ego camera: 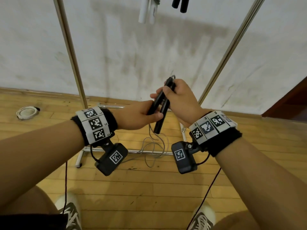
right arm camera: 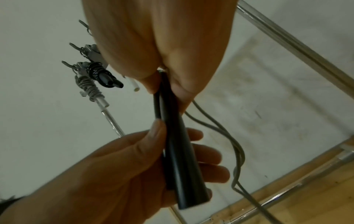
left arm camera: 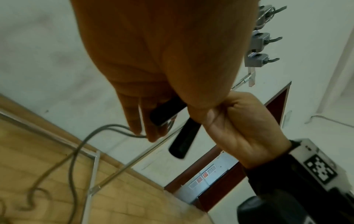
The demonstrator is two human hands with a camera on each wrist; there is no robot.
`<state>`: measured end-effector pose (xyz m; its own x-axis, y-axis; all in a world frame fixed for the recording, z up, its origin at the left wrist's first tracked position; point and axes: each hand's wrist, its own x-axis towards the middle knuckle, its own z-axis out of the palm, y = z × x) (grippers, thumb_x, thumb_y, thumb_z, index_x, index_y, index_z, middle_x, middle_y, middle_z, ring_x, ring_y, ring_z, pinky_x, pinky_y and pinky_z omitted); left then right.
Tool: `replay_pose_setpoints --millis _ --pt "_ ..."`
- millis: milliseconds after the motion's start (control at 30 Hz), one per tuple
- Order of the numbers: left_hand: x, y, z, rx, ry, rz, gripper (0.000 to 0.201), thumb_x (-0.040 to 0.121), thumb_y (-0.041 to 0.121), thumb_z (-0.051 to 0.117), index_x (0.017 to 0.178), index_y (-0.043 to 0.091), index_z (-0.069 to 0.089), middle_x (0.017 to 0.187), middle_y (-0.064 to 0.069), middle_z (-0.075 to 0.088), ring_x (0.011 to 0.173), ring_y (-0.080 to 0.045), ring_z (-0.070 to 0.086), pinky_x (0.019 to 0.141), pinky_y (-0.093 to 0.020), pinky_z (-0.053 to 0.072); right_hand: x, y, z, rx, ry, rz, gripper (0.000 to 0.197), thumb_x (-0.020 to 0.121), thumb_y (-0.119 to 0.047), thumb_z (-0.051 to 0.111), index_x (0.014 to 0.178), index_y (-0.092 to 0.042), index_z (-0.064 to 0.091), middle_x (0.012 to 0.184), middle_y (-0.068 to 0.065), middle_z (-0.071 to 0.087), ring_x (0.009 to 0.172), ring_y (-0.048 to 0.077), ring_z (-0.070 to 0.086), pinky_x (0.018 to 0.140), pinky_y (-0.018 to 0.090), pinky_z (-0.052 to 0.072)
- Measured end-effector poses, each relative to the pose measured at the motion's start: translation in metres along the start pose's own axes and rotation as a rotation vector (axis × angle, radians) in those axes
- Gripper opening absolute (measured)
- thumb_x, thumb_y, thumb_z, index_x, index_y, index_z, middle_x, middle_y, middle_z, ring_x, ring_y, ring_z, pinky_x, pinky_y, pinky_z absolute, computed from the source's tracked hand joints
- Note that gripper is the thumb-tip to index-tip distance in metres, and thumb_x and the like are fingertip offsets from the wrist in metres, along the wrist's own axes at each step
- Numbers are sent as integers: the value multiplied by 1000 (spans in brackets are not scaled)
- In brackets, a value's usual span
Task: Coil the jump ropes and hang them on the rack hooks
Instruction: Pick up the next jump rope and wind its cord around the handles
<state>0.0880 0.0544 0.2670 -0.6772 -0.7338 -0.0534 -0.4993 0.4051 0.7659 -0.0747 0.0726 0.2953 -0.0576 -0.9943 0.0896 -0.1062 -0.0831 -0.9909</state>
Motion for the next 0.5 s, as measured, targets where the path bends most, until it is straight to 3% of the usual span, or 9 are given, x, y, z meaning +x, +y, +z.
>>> replay_pose_setpoints --millis 100,167,300,400,500 --pt "-2 3 2 -313 11 -29 25 103 23 50 122 7 52 105 -9 66 95 -25 73 88 -40 59 2 -4 6 49 16 -28 14 103 -9 40 117 -8 40 107 13 64 93 20 73 88 44 58" --pt "-3 5 0 -468 23 -39 22 103 19 50 121 6 50 99 -6 63 90 -24 74 84 -40 61 3 -6 7 120 40 -23 17 103 -9 40 120 -7 39 112 16 62 96 22 72 90 43 57" --pt "-6 4 -2 -509 2 -19 18 105 18 45 116 4 48 91 -10 69 81 -27 72 74 -40 61 6 -9 11 140 45 -47 14 103 -8 43 116 -4 44 106 15 66 94 25 73 86 44 58" --pt "-8 1 -5 -501 14 -56 13 106 21 44 107 11 52 86 -7 69 78 -22 70 67 -38 59 8 -11 7 115 67 -40 10 101 -7 48 107 -2 54 101 16 70 91 27 73 79 45 60" --pt "-11 0 -8 -446 -6 -55 14 103 22 49 109 11 54 89 -7 67 80 -18 69 66 -33 59 9 -12 1 67 70 -21 10 98 -10 55 103 -2 61 100 14 73 90 29 73 73 45 61"
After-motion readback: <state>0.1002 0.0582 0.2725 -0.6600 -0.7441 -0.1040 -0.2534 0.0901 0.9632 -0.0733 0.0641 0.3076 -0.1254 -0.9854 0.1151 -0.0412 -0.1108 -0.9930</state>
